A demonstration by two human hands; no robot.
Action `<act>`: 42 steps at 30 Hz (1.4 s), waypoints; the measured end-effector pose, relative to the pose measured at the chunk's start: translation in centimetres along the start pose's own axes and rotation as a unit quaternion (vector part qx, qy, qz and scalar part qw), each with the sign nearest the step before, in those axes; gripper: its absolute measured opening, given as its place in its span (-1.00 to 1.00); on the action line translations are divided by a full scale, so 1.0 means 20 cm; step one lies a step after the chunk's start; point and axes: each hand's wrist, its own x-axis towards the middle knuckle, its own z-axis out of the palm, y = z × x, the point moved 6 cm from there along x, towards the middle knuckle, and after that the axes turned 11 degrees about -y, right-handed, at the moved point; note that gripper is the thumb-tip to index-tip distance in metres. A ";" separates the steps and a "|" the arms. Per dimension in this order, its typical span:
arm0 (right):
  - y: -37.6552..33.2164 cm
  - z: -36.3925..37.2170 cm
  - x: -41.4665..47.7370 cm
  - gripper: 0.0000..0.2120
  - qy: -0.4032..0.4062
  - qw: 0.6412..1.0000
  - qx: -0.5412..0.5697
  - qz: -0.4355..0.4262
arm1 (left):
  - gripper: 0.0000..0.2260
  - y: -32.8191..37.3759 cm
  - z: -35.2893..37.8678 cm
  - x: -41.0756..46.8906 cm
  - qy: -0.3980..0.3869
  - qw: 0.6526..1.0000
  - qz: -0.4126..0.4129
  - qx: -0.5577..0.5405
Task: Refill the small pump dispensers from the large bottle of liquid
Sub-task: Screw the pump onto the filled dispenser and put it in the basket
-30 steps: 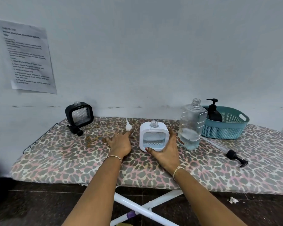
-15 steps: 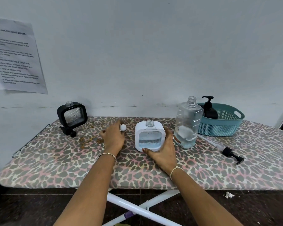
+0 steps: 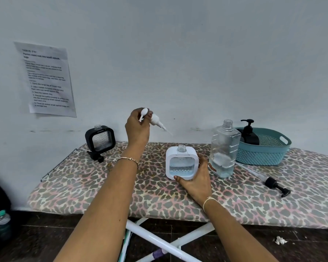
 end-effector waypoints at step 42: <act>-0.24 -0.09 0.21 -0.49 -0.021 0.999 0.023 -0.042 | -0.34 -0.46 0.41 -0.42 -0.317 0.946 -0.072 0.010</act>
